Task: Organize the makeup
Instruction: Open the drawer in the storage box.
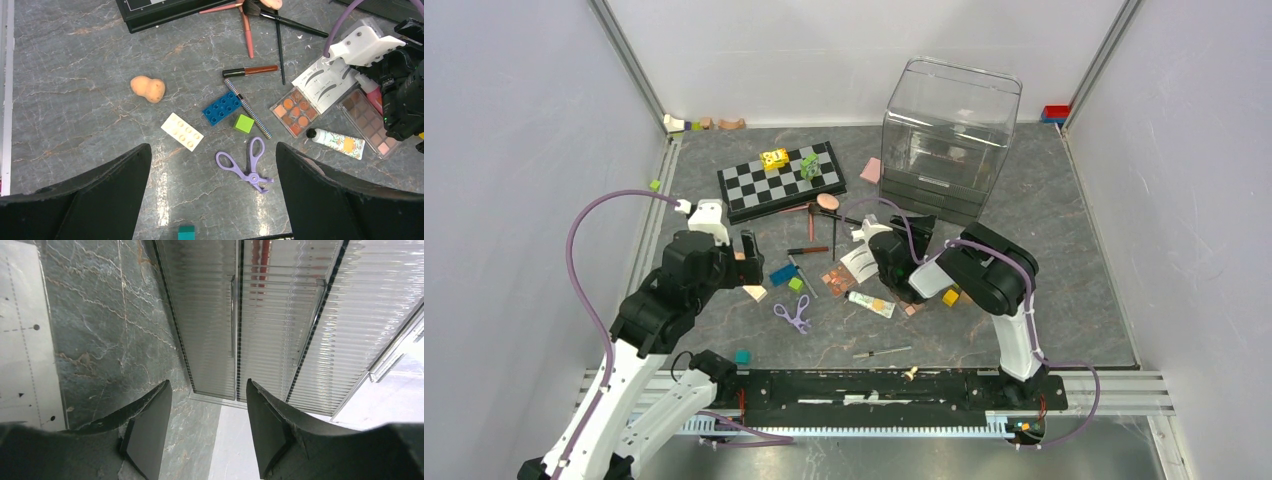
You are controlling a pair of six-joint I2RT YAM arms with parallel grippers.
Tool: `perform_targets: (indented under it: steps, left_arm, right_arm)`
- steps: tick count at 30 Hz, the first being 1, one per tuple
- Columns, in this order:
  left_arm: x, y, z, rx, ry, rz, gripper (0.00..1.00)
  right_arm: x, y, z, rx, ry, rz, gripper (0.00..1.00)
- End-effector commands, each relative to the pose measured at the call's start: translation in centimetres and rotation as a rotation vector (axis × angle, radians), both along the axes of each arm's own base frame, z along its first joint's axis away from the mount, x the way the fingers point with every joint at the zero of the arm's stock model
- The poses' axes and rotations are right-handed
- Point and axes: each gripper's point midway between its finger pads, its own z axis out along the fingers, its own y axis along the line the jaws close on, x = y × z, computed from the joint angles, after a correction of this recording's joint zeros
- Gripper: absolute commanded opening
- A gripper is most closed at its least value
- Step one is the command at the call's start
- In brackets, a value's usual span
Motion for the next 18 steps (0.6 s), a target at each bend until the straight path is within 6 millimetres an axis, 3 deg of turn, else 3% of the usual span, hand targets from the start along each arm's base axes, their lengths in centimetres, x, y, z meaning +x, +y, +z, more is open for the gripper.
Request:
perform_targets:
  steps: [1, 18]
  left_arm:
    - [0.6, -0.4, 0.5, -0.02, -0.024, -0.007, 1.0]
    - [0.8, -0.7, 0.1, -0.014, -0.005, -0.013, 1.0]
  right_arm:
    - [1.3, 0.8, 1.0, 0.052, -0.063, 0.003, 0.62]
    - [3.7, 0.2, 1.2, 0.054, -0.1, -0.011, 0.62]
